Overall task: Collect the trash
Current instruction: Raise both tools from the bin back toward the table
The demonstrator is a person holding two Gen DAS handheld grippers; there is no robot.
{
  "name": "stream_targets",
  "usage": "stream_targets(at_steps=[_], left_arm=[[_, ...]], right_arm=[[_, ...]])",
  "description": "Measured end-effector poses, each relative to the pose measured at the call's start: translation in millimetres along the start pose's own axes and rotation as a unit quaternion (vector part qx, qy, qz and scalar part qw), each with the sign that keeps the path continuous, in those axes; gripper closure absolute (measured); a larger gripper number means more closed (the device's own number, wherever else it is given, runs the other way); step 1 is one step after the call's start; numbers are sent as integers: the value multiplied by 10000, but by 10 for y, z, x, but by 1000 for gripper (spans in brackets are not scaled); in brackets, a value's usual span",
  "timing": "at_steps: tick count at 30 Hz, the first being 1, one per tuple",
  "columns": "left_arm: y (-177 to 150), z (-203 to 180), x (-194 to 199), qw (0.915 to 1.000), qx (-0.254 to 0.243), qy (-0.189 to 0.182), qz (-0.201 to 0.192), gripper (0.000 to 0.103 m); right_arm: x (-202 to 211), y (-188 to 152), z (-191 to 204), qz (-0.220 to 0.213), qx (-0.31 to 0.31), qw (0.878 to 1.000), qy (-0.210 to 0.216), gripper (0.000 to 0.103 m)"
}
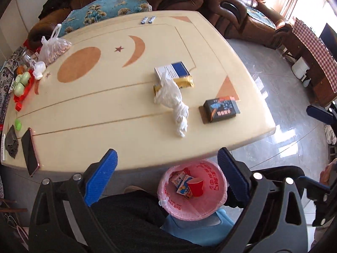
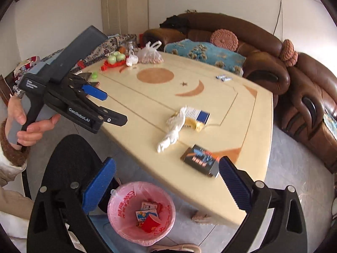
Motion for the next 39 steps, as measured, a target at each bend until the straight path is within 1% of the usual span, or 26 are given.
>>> stream_targets(at_steps=[3, 6, 8, 10, 12, 14, 16, 21, 26, 28, 33, 39], left_arm=[[199, 33, 231, 9998, -14, 144, -112, 10], [364, 35, 387, 9993, -164, 272, -197, 10], [466, 12, 444, 9988, -264, 354, -223, 10], [543, -17, 424, 9985, -361, 393, -156, 10], [615, -15, 359, 9990, -330, 297, -22, 10], [687, 7, 282, 9995, -216, 173, 122, 10], [750, 24, 219, 9996, -142, 125, 218, 10], [887, 23, 140, 9992, -126, 186, 326, 10], [969, -20, -8, 9983, -179, 247, 495, 10], [990, -23, -105, 9980, -139, 204, 590, 10], [987, -62, -381, 9959, -134, 171, 875, 10], [1019, -132, -592, 9936, -227, 232, 1078, 10]], right_arm=[[231, 289, -182, -208, 143, 9996, -118, 7], [288, 456, -386, -263, 306, 9983, -416, 7], [254, 506, -489, -162, 457, 9977, -482, 7], [190, 543, -572, -29, 601, 9970, -490, 7], [123, 593, -642, 18, 695, 9961, -542, 7], [57, 646, -700, 81, 771, 9958, -484, 7], [14, 681, -731, 114, 857, 9955, -395, 7], [-129, 705, -732, 346, 1141, 9927, -152, 7], [-347, 651, -661, 691, 1539, 9857, 19, 7], [-442, 614, -651, 800, 1641, 9831, 87, 7], [-671, 510, -720, 1037, 1680, 9801, 220, 7], [-879, 440, -802, 1219, 1658, 9778, 384, 7]])
Point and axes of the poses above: each gripper's, at about its wrist camera, not at the fingertips, and x roughly against the way its jaws point, z to its left, y to its top, the point moved 5 cm from there along -x, roughly the way its jaws point, and after that the axes turned 7 degrees about z, right-handed, at the moved point
